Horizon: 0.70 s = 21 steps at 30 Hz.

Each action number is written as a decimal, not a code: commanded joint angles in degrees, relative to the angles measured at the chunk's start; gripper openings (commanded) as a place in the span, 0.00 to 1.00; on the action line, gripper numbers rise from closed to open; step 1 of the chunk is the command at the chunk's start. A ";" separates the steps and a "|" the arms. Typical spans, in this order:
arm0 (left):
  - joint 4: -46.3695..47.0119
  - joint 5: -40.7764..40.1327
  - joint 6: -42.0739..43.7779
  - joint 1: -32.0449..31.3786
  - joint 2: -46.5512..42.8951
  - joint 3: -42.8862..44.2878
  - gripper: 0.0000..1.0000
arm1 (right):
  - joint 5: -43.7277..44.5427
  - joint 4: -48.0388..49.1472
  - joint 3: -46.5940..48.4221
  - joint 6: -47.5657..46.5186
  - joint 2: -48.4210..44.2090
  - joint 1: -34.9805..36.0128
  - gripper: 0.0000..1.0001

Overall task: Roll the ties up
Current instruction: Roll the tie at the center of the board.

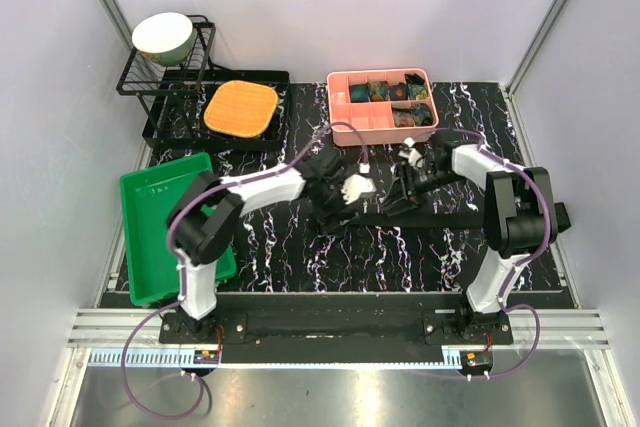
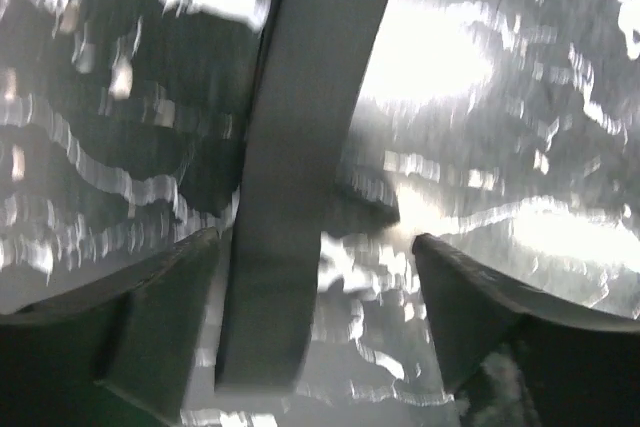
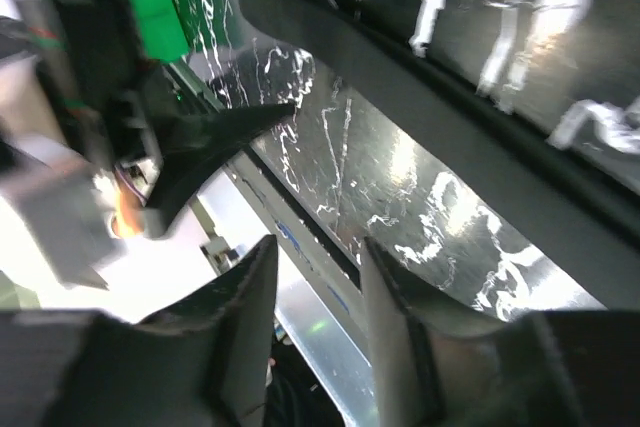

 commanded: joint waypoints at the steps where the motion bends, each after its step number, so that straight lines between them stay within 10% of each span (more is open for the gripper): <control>1: 6.92 3.14 1.34 5.48 -12.17 -8.20 0.88 | -1.09 5.82 -1.15 5.02 -1.79 4.64 0.38; 21: -0.26 -1.60 18.76 7.34 -8.42 -7.52 0.83 | 2.87 21.04 4.91 15.67 13.24 13.45 0.22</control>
